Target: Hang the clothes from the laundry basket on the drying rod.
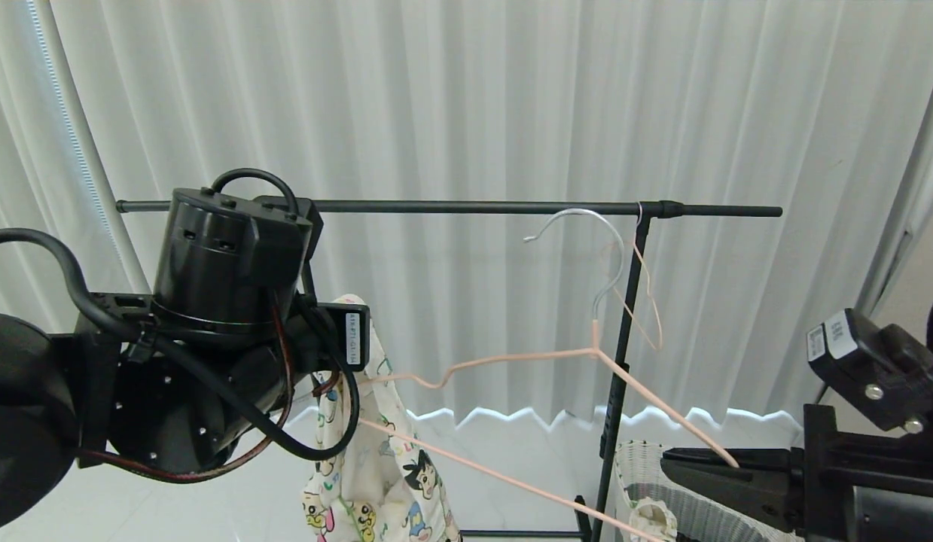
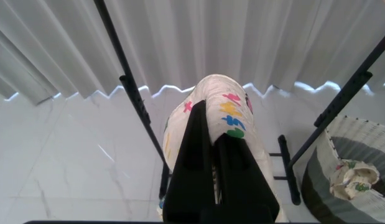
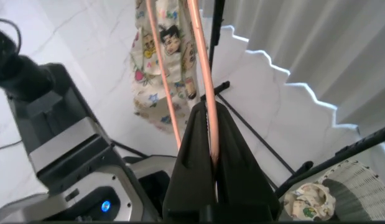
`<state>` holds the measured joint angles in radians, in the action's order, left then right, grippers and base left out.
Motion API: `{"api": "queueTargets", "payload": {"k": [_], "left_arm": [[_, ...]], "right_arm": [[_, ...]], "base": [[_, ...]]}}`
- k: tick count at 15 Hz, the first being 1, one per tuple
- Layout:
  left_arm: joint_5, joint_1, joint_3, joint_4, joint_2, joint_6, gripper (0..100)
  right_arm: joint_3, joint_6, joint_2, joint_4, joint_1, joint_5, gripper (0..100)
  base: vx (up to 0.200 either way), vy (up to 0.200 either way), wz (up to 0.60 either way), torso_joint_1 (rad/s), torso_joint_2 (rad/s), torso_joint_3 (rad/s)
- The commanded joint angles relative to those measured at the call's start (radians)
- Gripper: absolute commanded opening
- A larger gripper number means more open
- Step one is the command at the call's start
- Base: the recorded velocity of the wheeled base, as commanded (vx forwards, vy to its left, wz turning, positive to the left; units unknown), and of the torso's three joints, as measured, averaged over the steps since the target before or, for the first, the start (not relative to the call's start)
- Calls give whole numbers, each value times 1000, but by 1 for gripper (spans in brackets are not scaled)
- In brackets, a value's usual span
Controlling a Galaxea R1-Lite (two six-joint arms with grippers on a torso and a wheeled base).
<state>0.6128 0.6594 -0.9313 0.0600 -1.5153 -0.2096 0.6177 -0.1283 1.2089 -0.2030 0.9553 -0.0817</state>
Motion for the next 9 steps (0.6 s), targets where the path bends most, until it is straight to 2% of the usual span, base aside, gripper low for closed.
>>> {"api": "queueTargets", "payload": {"k": [1,5,7,9], "left_arm": [[10,0,0,0,-2,-1,0],[16,14,-6,1,-9,-31,0],[21,14,-9,1,-17,-31,0],[21,14,-17,0,-19,-31,0]], "right_arm": [[10,-7,43,-12,8,19,0],[24,-54,92,-78,37,65,0],[28,-73,104,-87,56,66,0],[34,-77,126,-87,57,99,0]], "base": [[0,0,0,0,0,0],[0,0,0,0,0,0],[0,0,0,0,0,0],[0,0,0,0,0,0]]}}
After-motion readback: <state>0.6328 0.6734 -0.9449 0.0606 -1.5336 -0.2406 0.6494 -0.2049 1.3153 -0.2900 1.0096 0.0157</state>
